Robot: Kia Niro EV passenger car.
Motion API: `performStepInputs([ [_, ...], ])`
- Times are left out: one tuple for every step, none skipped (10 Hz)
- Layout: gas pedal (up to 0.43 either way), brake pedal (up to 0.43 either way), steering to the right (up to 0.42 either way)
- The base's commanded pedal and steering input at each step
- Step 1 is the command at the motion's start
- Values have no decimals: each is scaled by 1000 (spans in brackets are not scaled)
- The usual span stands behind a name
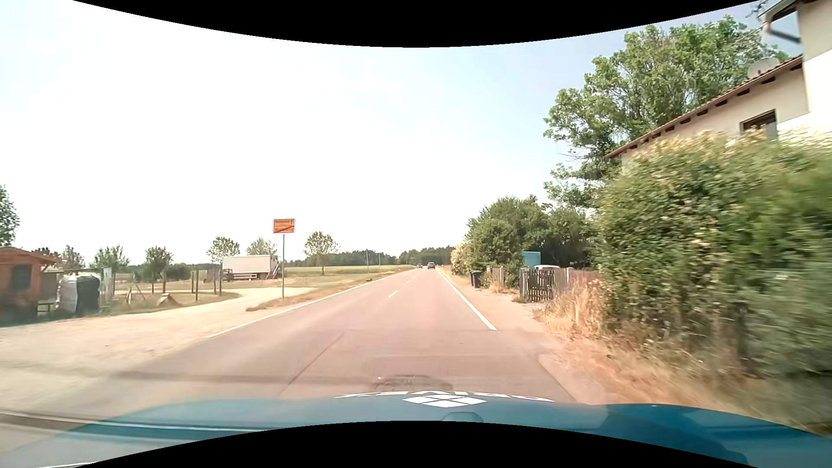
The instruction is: Follow the waypoints while adhering to traffic rules and regulations
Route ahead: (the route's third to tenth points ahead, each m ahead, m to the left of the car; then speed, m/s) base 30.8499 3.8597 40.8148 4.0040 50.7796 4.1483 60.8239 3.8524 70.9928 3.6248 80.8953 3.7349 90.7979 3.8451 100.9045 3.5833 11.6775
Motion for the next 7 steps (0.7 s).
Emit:
performStepInputs([
  [299,0,-1],
  [299,0,-1],
  [311,0,-1],
  [311,0,0],
  [311,0,0],
  [311,0,0],
  [311,0,2],
])
